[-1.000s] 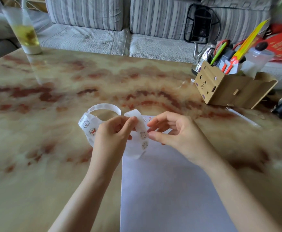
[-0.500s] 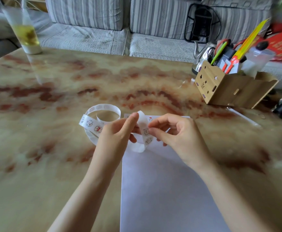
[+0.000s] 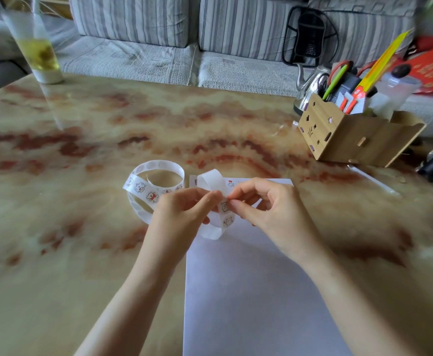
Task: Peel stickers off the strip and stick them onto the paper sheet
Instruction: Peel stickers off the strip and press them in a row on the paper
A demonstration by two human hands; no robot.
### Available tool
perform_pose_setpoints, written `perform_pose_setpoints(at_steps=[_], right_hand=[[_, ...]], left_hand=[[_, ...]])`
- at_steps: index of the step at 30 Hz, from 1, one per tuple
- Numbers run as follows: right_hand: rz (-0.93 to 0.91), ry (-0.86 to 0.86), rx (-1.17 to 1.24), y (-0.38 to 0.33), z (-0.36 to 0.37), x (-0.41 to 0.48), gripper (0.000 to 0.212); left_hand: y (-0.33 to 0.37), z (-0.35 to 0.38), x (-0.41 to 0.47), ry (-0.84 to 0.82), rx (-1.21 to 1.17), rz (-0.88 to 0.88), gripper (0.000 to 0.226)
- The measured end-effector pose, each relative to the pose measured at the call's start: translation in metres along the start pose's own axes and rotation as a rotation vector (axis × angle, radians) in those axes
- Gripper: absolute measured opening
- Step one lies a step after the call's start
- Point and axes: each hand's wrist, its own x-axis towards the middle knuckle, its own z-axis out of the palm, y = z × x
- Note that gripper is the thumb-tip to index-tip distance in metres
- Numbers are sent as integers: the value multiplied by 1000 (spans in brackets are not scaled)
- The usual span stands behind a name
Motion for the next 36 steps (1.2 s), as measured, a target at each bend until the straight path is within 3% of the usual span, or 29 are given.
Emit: perform_pose_setpoints(at_steps=[6, 11, 16, 22, 28, 36], right_hand=[[-39, -67, -134, 0, -2, -2, 9], [-27, -122, -67, 0, -7, -4, 13], [91, -54, 88, 8, -32, 8, 9], [340, 146, 60, 56, -79, 38, 8], [456, 89, -2, 85, -98, 59, 3], [475, 68, -39, 93, -97, 70, 4]], left_hand=[[-5, 3, 0, 5, 66, -6, 19], [-14, 4, 4, 27, 165, -11, 22], [-22, 6, 5, 46, 312, -4, 24], [-27, 10, 3, 52, 441, 10, 20], [-29, 10, 4, 29, 496, 15, 18], [-31, 9, 6, 34, 492, -10, 18]])
